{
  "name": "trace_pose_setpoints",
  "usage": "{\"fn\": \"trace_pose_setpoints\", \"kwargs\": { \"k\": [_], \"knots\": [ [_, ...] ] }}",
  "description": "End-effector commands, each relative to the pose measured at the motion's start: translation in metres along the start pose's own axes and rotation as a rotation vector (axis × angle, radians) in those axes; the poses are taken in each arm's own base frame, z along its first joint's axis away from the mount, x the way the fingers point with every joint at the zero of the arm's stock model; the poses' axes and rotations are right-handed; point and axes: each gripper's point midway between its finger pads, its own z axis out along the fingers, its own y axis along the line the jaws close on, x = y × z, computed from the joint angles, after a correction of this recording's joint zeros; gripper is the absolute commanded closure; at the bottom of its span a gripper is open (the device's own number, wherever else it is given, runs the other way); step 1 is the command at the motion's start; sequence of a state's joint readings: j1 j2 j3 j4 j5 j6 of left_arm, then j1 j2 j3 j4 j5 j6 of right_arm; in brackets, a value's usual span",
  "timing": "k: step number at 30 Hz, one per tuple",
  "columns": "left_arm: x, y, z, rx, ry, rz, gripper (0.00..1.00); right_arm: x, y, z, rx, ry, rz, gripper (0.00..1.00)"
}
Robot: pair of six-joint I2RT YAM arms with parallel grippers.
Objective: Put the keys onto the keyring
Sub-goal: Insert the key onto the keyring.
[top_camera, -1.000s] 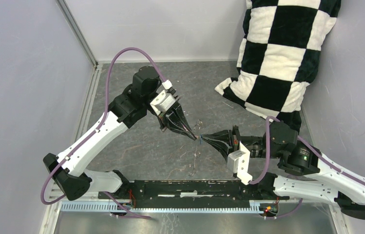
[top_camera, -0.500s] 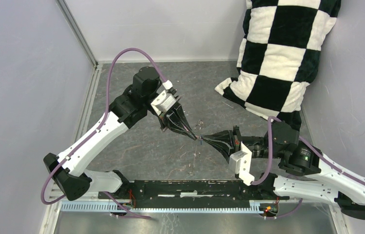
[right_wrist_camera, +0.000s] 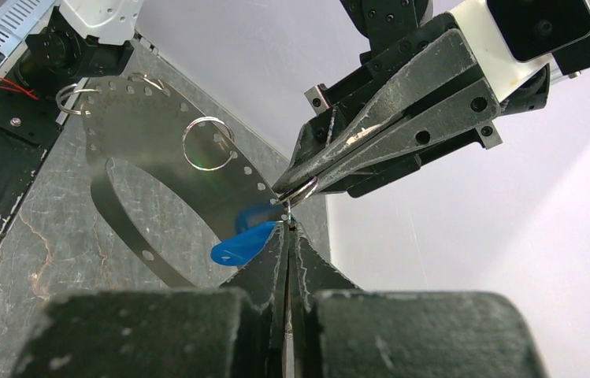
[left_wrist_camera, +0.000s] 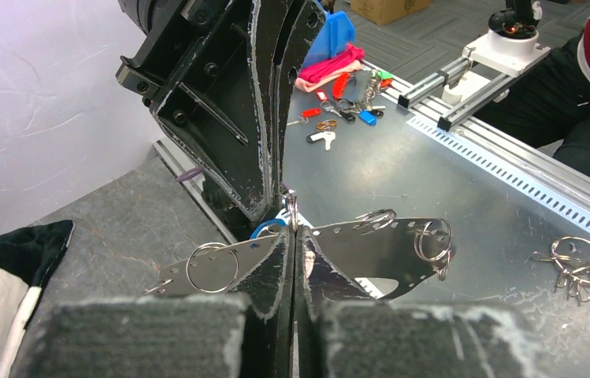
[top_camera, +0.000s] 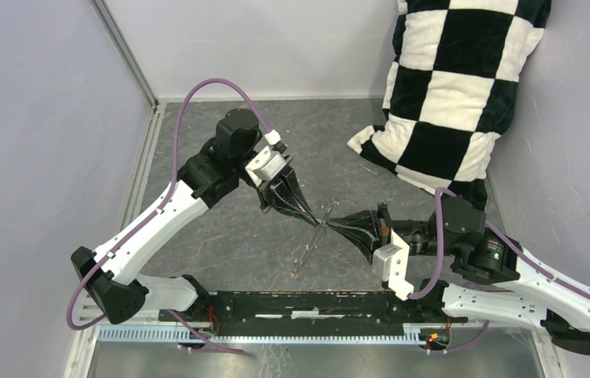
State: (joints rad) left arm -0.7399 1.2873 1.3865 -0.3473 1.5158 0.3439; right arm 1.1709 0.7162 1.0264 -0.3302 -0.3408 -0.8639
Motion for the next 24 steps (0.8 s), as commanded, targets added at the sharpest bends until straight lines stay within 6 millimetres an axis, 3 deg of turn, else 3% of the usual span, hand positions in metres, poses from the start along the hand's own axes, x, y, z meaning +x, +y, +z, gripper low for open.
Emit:
{"fn": "trace_pose_setpoints", "kwargs": {
  "k": [1, 17, 24],
  "knots": [
    [-0.012, -0.007, 0.0, 0.0, -0.004, 0.022, 0.98, -0.022, -0.02, -0.005, 0.056, -0.061, -0.02, 0.99],
    [-0.014, -0.011, 0.0, 0.012, -0.008, 0.026, 0.98, 0.002, -0.013, -0.009, 0.069, 0.03, -0.018, 1.0],
    [-0.015, -0.012, 0.0, 0.013, -0.008, 0.028, 0.98, 0.002, -0.014, -0.009, 0.073, 0.036, -0.014, 1.0]
  ]
}}
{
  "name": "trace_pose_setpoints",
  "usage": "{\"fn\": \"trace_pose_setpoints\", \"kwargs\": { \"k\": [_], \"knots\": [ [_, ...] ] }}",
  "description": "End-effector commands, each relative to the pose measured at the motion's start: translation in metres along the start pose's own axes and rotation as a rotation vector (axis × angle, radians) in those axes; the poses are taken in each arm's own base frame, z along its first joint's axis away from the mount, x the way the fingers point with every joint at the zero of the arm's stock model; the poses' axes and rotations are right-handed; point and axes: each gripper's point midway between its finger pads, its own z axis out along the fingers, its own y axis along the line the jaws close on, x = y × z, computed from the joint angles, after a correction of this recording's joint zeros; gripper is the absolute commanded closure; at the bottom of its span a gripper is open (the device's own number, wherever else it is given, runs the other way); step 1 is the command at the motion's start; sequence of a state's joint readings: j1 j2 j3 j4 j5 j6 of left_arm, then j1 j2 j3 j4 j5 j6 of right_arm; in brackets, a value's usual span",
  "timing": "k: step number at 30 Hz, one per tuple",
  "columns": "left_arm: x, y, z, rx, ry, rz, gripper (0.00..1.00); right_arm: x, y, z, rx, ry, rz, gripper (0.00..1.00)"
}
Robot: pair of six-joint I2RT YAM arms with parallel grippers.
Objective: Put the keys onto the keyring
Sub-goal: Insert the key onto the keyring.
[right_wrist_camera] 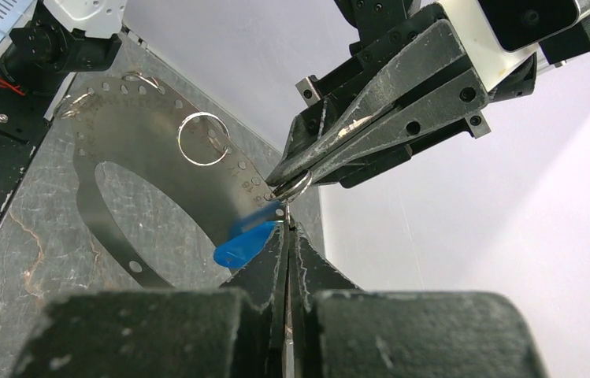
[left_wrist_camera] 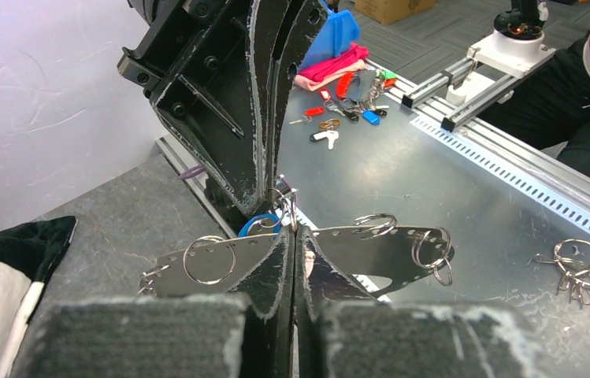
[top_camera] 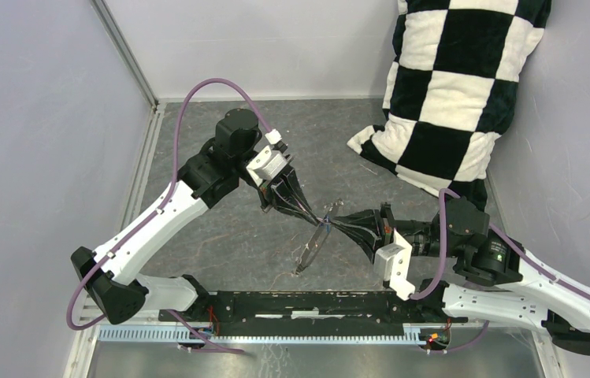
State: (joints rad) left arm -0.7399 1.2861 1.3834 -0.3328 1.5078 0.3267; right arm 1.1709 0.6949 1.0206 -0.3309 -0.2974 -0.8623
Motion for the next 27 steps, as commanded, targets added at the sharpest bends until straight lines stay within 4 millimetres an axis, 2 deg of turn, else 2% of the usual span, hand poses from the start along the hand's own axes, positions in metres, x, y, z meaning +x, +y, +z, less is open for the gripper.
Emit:
{"fn": "trace_pose_setpoints", "kwargs": {
  "k": [1, 8, 17, 27],
  "knots": [
    [-0.015, -0.013, 0.0, 0.021, -0.01, 0.034, 0.98, -0.002, -0.008, -0.002, 0.033, 0.006, -0.011, 1.0],
    [-0.016, -0.011, 0.0, 0.009, -0.007, 0.037, 0.98, -0.004, -0.006, 0.001, 0.017, -0.012, -0.004, 0.99],
    [-0.012, -0.007, 0.0, -0.009, -0.003, 0.03, 0.98, -0.012, -0.014, 0.002, 0.033, -0.035, -0.001, 1.0],
    [-0.012, -0.011, 0.0, 0.005, -0.006, 0.027, 0.98, -0.01, -0.02, 0.001, 0.061, -0.017, 0.002, 0.99]
  ]
}}
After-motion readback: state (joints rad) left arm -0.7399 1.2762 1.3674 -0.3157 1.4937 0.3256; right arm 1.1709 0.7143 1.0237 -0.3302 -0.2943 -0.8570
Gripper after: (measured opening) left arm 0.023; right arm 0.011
